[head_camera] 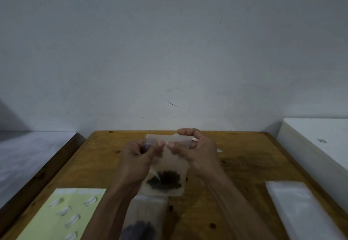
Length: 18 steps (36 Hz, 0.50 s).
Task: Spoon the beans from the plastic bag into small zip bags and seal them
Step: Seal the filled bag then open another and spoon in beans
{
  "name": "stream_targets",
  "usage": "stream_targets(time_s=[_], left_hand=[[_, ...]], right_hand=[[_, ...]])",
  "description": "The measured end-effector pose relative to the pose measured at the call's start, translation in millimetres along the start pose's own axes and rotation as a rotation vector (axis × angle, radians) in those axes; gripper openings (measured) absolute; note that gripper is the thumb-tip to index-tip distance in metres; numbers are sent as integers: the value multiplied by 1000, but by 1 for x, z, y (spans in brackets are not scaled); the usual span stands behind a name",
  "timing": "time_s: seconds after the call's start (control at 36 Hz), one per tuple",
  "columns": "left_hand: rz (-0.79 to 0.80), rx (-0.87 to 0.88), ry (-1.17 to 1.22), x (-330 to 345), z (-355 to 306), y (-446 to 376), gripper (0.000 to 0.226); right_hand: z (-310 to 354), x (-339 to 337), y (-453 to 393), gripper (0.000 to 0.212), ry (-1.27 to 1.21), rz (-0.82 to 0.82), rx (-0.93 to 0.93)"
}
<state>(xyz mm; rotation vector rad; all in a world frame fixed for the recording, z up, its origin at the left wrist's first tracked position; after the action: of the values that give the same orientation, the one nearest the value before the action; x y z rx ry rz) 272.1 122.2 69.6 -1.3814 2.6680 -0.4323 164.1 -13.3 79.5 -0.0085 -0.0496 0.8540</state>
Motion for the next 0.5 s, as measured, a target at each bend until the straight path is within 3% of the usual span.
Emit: stream_targets(time_s=[0.11,0.31,0.42,0.5], left_hand=[[-29,-65,66,-12,5,6,36],[-86,-56,26,-25,1,21,29],[-72,-127,-36,-46,10,30,31],[-20,-213,-171,-57,22,44,16]], right_hand=[[-7,4,1,37,-167,105,74],[-27,14,10,28,-175,73,119],[-42,28,22,26,-93,139,199],[-62,35,31,23,74,133,245]])
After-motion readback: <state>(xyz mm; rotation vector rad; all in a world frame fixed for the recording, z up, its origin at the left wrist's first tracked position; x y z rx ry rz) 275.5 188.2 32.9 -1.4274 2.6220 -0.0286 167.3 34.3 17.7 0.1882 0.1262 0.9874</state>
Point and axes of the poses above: each hand's wrist, its own y-axis away from the middle knuckle, its own x-axis out of the palm, z = x × y, the point moved 10 cm from there along -y, towards the middle knuckle, and after that the axes turned 7 degrees about x, right-handed, at the moved point
